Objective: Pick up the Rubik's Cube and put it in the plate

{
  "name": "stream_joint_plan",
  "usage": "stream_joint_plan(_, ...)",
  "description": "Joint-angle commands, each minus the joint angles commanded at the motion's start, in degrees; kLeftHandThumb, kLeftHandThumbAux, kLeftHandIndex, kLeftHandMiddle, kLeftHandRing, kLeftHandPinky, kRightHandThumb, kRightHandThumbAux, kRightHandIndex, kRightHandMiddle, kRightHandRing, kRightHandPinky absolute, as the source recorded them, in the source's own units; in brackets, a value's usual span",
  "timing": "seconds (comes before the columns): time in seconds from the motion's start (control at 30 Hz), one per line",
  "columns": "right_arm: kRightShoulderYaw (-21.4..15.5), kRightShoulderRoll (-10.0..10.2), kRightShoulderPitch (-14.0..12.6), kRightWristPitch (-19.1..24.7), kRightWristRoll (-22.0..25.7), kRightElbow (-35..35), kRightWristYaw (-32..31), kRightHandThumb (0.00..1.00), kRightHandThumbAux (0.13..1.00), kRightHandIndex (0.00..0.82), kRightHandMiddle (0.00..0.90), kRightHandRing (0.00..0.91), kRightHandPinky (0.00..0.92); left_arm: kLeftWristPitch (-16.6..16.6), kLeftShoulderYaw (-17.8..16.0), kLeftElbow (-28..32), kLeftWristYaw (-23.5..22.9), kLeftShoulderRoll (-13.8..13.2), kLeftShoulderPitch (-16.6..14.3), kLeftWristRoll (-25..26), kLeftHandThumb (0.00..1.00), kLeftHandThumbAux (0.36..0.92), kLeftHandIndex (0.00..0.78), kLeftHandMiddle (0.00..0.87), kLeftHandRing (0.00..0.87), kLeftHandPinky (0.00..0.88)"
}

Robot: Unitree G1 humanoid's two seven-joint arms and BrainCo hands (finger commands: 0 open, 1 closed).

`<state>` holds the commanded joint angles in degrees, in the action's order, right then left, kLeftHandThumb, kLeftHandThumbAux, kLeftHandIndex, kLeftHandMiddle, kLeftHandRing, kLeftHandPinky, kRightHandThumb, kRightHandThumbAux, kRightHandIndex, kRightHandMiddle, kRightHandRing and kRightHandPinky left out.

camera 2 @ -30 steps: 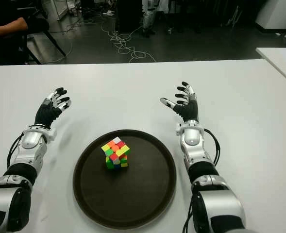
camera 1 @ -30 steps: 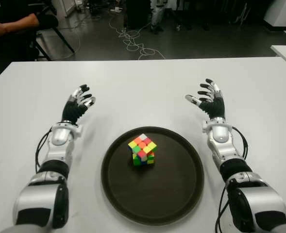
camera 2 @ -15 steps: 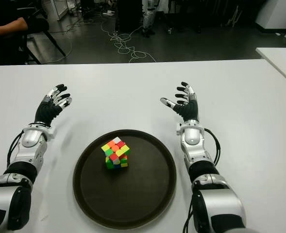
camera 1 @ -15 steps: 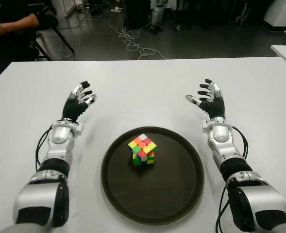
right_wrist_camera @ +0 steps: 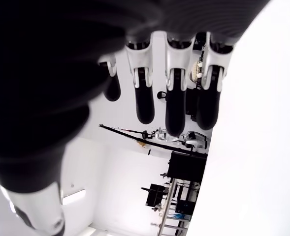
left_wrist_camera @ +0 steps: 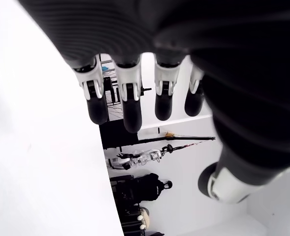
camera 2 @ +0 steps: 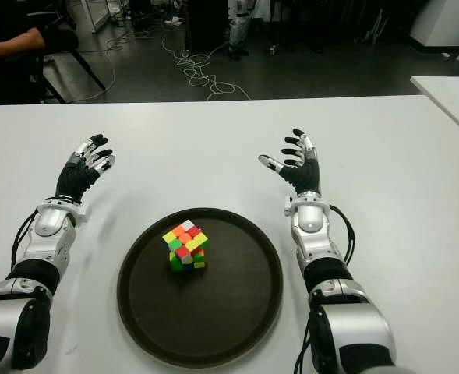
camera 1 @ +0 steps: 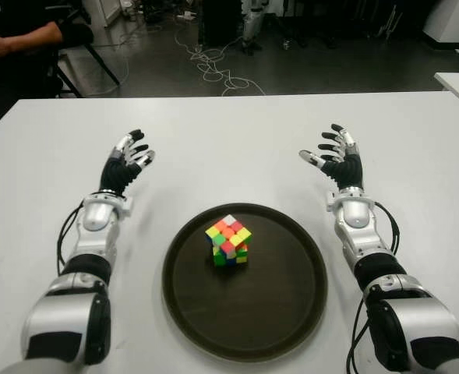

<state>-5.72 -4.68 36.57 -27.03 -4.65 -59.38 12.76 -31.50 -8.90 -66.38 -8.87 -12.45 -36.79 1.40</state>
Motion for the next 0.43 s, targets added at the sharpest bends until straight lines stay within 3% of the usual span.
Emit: stream_joint_plan(0.43, 0.10, -0.21, 0.23, 0.99, 0.24, 0.18, -0.30, 0.000, 0.765, 0.168, 0.258, 0.297, 0.358, 0.40, 0.29, -0.16, 0.28, 0.00, -0.24, -0.50, 0.225, 0.669, 0.058, 0.112, 0.118, 0.152)
